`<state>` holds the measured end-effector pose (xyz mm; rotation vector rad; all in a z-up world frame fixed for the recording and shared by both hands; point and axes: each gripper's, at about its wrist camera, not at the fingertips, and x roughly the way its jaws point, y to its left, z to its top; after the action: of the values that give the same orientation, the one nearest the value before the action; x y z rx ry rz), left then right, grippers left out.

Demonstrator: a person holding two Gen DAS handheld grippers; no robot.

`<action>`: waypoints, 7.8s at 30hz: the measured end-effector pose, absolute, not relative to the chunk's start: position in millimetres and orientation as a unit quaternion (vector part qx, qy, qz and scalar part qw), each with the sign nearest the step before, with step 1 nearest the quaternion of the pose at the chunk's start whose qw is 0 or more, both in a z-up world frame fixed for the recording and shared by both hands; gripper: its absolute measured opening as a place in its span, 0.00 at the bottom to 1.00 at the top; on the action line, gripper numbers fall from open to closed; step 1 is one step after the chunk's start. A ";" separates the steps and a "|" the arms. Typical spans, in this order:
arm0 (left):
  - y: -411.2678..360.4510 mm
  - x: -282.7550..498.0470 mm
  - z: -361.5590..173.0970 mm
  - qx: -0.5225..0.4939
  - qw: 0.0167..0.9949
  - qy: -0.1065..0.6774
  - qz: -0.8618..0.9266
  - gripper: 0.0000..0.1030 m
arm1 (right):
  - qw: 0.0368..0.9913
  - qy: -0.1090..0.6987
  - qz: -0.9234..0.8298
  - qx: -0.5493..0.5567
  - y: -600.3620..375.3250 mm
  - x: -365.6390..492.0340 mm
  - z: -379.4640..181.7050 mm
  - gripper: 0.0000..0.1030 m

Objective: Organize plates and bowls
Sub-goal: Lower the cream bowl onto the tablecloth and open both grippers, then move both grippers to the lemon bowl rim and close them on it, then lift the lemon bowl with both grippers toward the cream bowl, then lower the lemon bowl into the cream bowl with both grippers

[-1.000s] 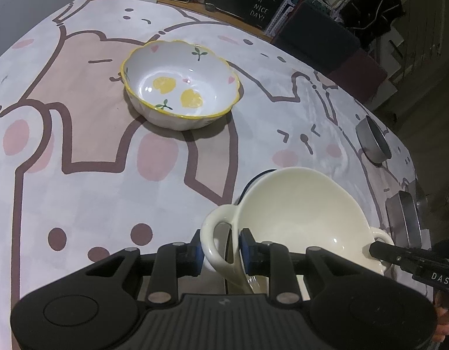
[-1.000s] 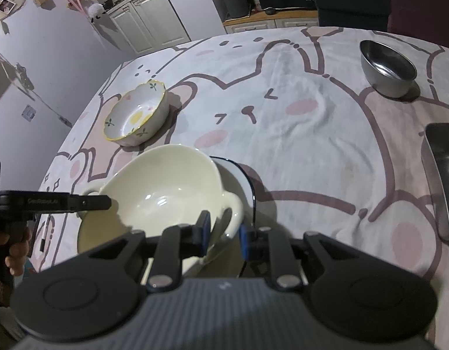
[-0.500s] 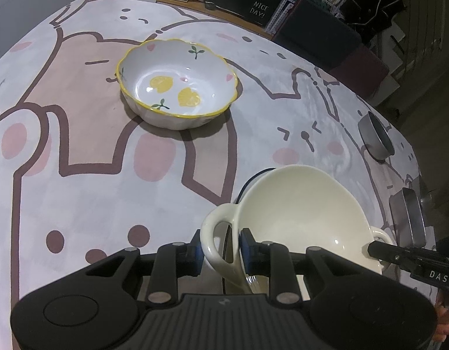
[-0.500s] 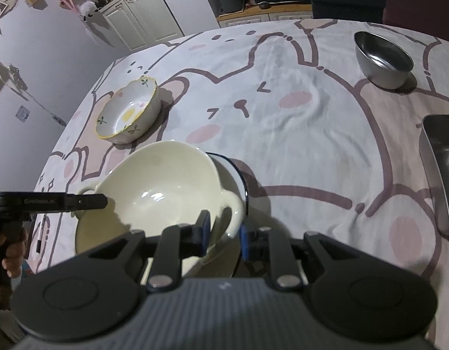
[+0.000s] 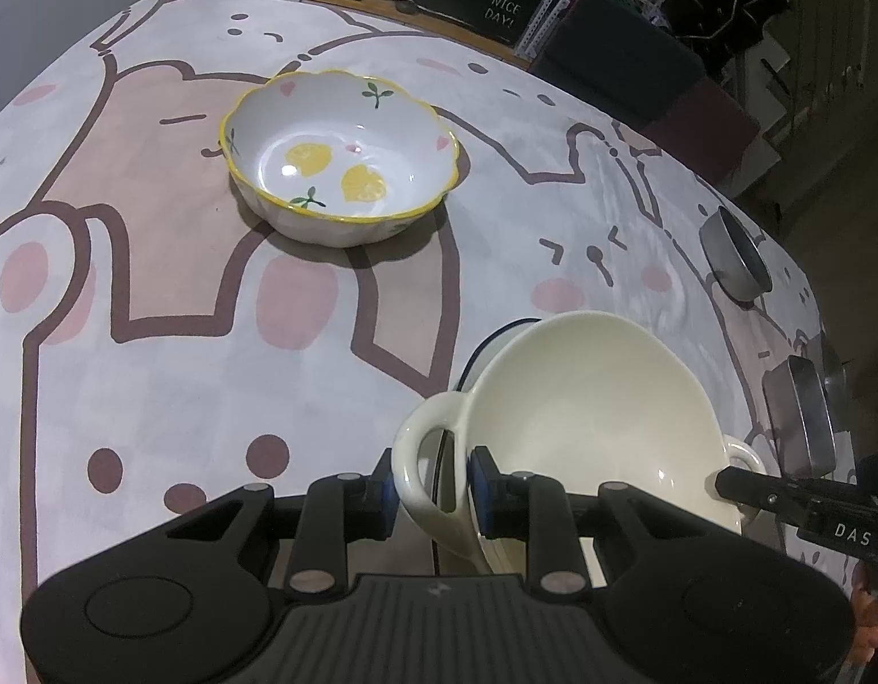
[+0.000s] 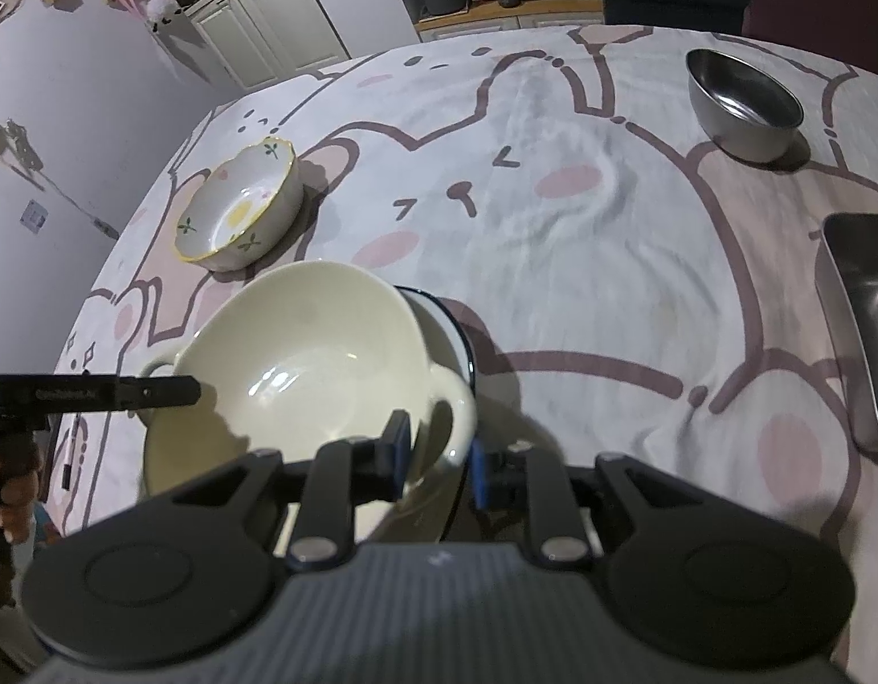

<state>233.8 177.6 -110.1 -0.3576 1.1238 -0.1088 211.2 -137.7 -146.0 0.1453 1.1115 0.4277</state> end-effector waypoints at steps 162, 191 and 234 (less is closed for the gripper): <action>96.6 232.8 3.0 -0.112 0.896 0.428 0.044 0.06 | 0.856 0.432 0.280 0.044 -126.2 251.3 -58.9 0.12; 87.4 197.7 -49.0 -0.097 0.875 0.474 0.031 0.07 | 0.836 0.473 0.273 0.056 -140.0 196.3 -104.3 0.13; 101.9 226.7 -87.8 -0.070 0.844 0.531 0.034 0.08 | 0.812 0.527 0.251 0.001 -100.3 218.9 -135.8 0.14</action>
<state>226.7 101.9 -87.8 -0.1483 1.1212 0.0721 218.9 -100.3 -135.8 0.0015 1.1254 0.5354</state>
